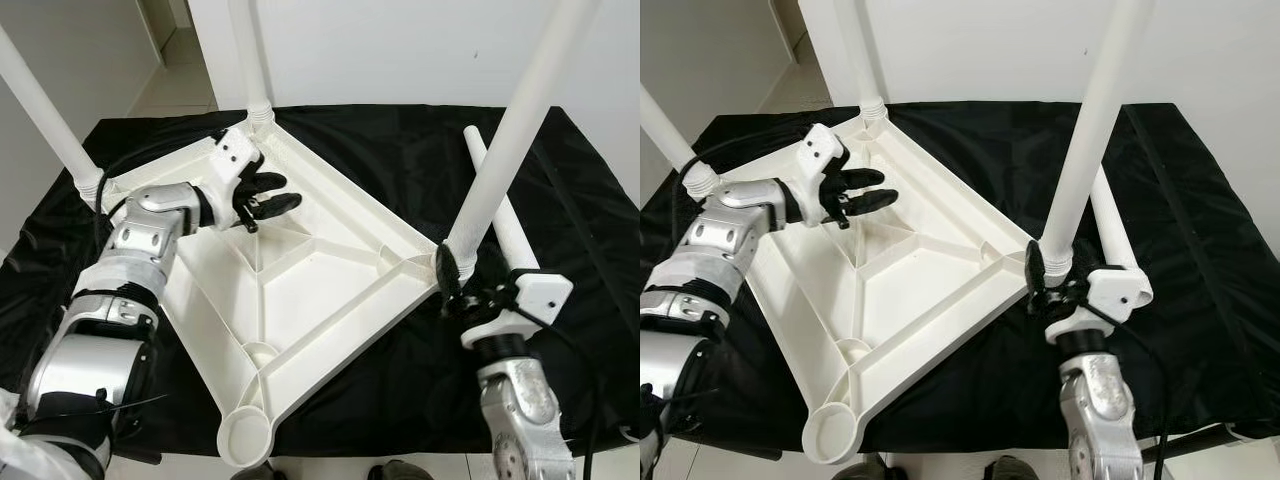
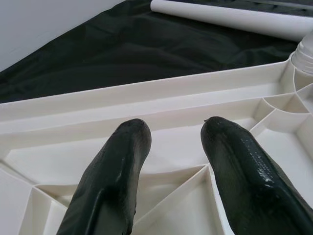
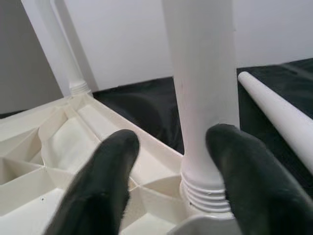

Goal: Building children table

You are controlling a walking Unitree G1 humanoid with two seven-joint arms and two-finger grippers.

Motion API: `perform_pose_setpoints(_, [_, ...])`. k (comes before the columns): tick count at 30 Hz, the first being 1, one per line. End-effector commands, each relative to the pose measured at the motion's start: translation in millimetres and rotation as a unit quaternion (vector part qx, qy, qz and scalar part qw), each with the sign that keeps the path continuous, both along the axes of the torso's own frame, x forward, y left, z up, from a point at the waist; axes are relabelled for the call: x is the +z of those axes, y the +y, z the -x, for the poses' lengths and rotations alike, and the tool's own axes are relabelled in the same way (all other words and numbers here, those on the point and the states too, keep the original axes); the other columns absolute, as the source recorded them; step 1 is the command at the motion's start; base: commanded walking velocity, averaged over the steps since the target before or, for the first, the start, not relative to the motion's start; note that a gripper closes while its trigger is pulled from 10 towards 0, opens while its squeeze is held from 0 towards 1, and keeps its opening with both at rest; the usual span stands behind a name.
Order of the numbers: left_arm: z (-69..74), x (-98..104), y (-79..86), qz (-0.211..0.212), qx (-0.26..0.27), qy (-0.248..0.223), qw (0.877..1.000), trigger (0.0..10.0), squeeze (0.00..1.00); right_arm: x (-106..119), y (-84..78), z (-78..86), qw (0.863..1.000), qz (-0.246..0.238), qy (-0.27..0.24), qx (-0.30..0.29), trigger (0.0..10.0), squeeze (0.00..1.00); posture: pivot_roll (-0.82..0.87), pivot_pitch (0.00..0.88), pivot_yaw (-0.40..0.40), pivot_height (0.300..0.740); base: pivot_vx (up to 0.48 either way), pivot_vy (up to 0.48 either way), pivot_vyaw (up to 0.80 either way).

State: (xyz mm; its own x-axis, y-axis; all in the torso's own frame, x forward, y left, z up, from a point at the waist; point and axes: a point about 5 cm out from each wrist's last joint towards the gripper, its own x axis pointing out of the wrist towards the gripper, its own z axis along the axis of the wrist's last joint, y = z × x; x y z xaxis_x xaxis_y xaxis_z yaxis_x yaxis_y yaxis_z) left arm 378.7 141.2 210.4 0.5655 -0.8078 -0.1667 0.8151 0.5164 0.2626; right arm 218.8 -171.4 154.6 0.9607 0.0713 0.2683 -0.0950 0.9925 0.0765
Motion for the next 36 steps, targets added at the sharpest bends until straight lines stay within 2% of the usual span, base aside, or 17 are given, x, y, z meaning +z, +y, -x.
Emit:
perform_pose_setpoints(1, [-3.8,2.3,3.6,-0.013,0.032,-0.020,0.999,10.0,0.00,2.3,-0.9,-0.5,1.000,-0.001,0.002,0.004,0.0,0.00,-0.08,0.026,0.072,0.740,0.000,0.000,0.00])
perform_pose_setpoints(2, [-4.0,2.3,3.6,-0.017,0.033,-0.024,0.999,10.0,0.00,2.6,-1.9,-0.7,1.000,0.000,0.004,0.003,0.0,0.00,-0.08,0.026,0.072,0.740,0.000,0.000,0.00])
perform_pose_setpoints(3, [-4.2,2.6,3.1,-0.020,0.033,-0.029,0.999,10.0,0.00,3.7,-3.8,-1.8,1.000,0.003,0.004,0.003,10.0,0.00,-0.08,0.024,0.070,0.740,0.000,0.000,0.00])
perform_pose_setpoints(8, [-6.0,3.4,1.4,-0.030,0.040,-0.043,0.998,10.0,0.00,7.1,-10.5,-6.4,1.000,0.013,0.006,0.008,10.0,0.00,-0.07,0.021,0.070,0.740,0.000,0.000,0.00])
perform_pose_setpoints(14, [-5.7,-0.5,1.4,-0.063,0.033,-0.057,0.996,10.0,0.00,12.3,-23.3,-15.3,1.000,0.023,0.004,-0.001,10.0,0.00,-0.07,0.021,0.072,0.740,0.000,0.000,0.00])
perform_pose_setpoints(21, [-0.9,-10.5,6.7,-0.131,-0.010,-0.064,0.989,10.0,0.00,16.5,-46.5,-28.1,0.999,0.030,-0.002,-0.037,10.0,0.00,-0.06,0.029,0.070,0.740,0.000,0.000,0.00])
perform_pose_setpoints(27, [1.2,-15.1,13.6,-0.171,-0.032,-0.062,0.983,10.0,0.00,18.9,-54.0,-36.5,0.998,0.025,-0.008,-0.063,10.0,0.00,-0.05,0.034,0.073,0.740,0.000,0.000,0.00])
perform_pose_setpoints(31, [2.1,-16.1,22.1,-0.198,-0.042,-0.059,0.977,10.0,0.00,21.0,-53.9,-38.8,0.997,0.018,-0.014,-0.067,10.0,0.00,-0.05,0.034,0.076,0.740,0.000,0.000,0.00])
perform_pose_setpoints(33, [4.7,-21.9,29.5,-0.237,-0.058,-0.050,0.968,10.0,0.00,20.1,-45.3,-35.3,0.999,0.016,-0.011,-0.045,10.0,0.00,-0.05,0.037,0.076,0.740,0.000,0.000,0.00])
perform_pose_setpoints(36, [5.9,-25.0,33.4,-0.263,-0.066,-0.050,0.961,10.0,0.00,18.3,-38.9,-31.5,0.999,0.019,-0.008,-0.028,10.0,0.00,-0.05,0.038,0.076,0.740,0.000,0.000,0.00])
